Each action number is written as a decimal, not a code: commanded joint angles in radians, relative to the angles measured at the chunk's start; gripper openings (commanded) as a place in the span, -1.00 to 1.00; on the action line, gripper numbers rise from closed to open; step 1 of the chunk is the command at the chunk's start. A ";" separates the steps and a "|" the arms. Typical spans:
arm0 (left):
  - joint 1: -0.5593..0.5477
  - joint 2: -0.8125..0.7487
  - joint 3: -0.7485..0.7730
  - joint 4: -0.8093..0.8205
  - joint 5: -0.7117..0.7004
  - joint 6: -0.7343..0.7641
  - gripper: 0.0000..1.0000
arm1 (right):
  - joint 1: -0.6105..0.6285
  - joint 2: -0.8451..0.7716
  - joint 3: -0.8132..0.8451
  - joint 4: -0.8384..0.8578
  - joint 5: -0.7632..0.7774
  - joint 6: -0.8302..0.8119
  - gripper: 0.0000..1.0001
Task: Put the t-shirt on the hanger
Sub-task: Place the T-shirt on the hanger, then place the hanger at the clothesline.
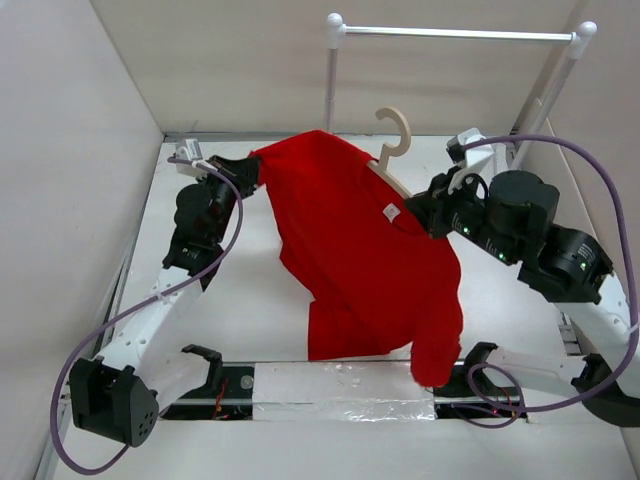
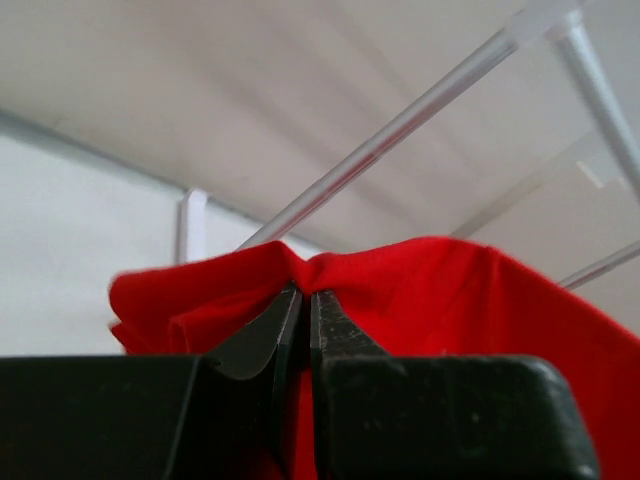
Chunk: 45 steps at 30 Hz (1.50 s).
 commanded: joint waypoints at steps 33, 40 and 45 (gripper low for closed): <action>-0.517 -0.208 -0.339 0.003 -0.191 0.289 -0.85 | -0.848 0.382 0.376 0.218 -0.049 -0.005 -1.00; -0.517 -0.257 -0.345 -0.014 -0.202 0.287 -0.79 | -0.970 0.601 0.615 0.113 -0.163 0.009 -1.00; -0.517 -0.288 -0.366 0.004 -0.200 0.286 -0.76 | -1.023 0.630 0.602 0.161 -0.194 0.017 -1.00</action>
